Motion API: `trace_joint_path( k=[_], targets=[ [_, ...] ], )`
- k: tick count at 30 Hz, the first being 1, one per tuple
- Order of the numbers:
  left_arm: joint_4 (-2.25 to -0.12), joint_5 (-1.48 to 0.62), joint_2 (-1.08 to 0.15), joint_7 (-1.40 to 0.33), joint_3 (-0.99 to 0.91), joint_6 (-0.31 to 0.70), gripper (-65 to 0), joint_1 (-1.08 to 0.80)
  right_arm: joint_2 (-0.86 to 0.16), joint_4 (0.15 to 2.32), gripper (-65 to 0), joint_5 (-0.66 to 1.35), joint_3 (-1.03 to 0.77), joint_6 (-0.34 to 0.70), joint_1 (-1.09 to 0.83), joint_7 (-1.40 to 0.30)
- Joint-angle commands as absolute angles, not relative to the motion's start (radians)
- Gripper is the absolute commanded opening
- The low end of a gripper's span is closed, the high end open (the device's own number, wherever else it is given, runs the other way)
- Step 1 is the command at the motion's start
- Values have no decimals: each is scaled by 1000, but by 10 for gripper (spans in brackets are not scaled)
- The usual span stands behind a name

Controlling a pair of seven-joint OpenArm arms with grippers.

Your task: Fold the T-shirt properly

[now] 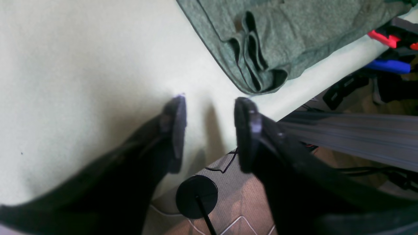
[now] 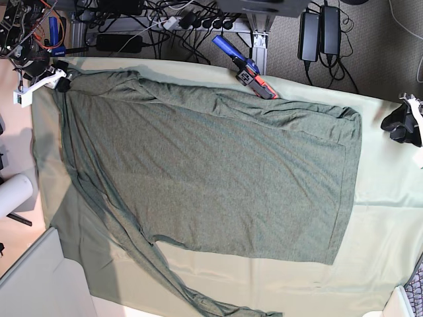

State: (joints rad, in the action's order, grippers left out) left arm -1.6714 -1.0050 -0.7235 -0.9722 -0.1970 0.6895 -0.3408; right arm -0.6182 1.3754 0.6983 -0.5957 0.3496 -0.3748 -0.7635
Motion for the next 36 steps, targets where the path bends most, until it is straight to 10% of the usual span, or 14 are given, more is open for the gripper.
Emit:
trace_joint_path(
  k=[1,22,36],
  targets=[
    [-1684,-1020,-745,-957,-209,698,-357,-335,-645,1385,-322,702,-609,345,-377,-752],
    [-1684,-992,-743,-864,-210,698,-357,-228,-639,1386,-303,718,-773,348,-112,-694],
    [-1684,-986,-740,-872,-210,698,-357,-222,-512,964,-302,336,-183,316,532,-387]
  ],
)
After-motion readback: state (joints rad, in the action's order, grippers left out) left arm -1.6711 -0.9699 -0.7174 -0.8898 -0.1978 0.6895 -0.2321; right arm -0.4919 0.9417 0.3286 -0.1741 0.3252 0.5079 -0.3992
